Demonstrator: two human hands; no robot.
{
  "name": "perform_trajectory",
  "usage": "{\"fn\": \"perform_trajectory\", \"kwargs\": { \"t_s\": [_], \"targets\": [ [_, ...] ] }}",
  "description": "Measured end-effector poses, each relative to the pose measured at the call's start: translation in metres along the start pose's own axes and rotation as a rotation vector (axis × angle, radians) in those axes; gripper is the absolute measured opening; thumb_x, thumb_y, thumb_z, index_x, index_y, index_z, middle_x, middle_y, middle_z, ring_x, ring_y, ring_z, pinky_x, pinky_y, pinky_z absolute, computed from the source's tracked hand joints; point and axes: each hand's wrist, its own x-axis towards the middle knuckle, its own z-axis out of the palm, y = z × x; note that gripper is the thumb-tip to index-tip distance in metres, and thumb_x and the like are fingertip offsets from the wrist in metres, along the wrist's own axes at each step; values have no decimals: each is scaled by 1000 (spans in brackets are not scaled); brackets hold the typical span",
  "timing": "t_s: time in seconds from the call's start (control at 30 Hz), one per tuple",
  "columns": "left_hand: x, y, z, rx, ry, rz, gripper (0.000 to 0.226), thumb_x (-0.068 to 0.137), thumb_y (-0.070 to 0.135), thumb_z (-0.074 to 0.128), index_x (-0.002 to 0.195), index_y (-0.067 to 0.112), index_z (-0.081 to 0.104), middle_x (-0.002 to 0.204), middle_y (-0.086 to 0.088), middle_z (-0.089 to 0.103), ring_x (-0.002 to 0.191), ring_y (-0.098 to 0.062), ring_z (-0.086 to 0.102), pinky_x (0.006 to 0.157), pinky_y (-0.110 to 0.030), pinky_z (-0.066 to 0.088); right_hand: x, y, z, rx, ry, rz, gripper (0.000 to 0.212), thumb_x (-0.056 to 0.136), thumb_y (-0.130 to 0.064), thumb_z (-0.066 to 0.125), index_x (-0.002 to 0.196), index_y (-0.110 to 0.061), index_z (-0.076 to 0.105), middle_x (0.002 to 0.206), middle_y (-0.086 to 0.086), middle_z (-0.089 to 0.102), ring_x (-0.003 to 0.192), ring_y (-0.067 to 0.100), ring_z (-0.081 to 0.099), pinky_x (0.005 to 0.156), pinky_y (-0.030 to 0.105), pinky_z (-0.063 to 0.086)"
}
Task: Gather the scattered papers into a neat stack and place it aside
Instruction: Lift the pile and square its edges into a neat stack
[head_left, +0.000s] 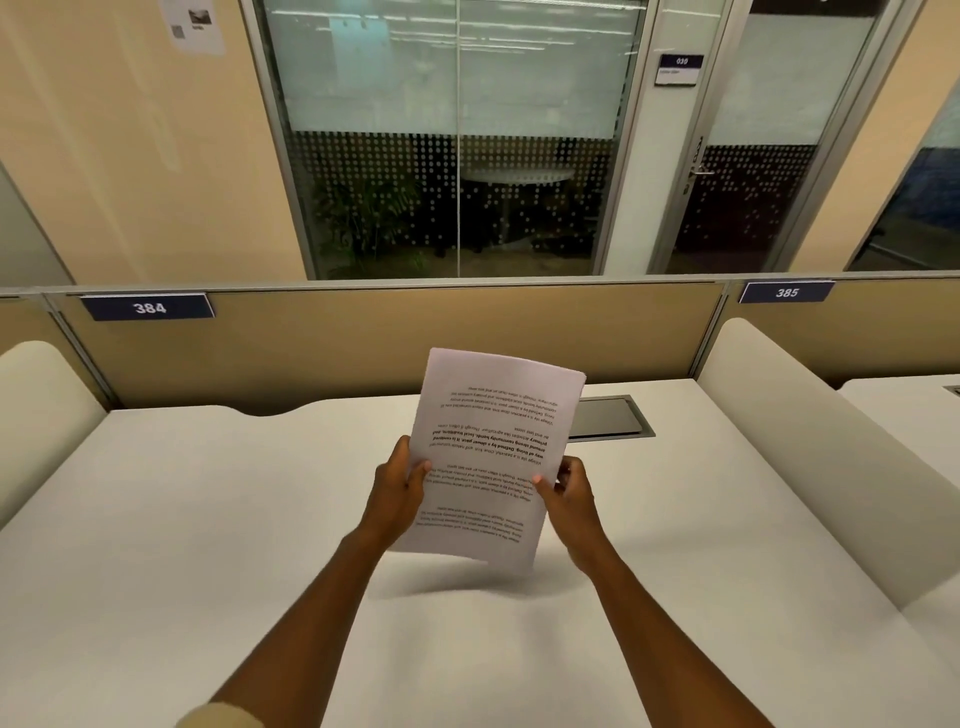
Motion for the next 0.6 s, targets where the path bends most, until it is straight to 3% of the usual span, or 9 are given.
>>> {"fn": "perform_trajectory", "kwargs": {
  "t_s": [0.07, 0.2, 0.33, 0.5, 0.6],
  "targets": [
    [11, 10, -9, 61, -38, 31, 21, 98, 23, 43, 115, 11, 48, 106, 0, 67, 87, -16, 69, 67, -26, 60, 7, -12, -9, 36, 25, -33, 27, 92, -13, 62, 113, -16, 46, 111, 4, 64, 98, 17, 67, 75, 28, 58],
    [29, 28, -24, 169, -106, 61, 14, 100, 14, 40, 111, 11, 48, 108, -2, 66, 91, -21, 67, 67, -23, 55, 24, -31, -27, 91, 53, -81, 36, 86, -9, 68, 114, -11, 45, 114, 11, 65, 103, 25, 67, 88, 40, 58],
    [39, 42, -36, 301, -211, 113, 8, 100, 14, 37, 103, 13, 45, 111, -1, 66, 94, -23, 66, 74, -34, 58, 32, -56, -44, 91, 90, -171, 50, 80, -11, 76, 118, -11, 43, 113, 9, 60, 98, 19, 64, 72, 22, 60],
    [48, 57, -43, 402, -261, 165, 9, 98, 14, 38, 89, 14, 38, 101, -5, 65, 88, -27, 64, 72, -42, 58, 41, -71, -62, -103, 26, -206, 57, 74, -16, 82, 118, -23, 45, 100, 7, 70, 92, 20, 69, 79, 34, 60],
    [51, 68, -41, 480, -285, 206, 11, 98, 14, 39, 88, 13, 36, 101, -8, 64, 86, -27, 63, 70, -43, 58, 42, -80, -66, -232, -55, -241, 52, 76, -20, 80, 120, -21, 51, 97, 5, 71, 91, 17, 68, 74, 30, 58]
  ]
}}
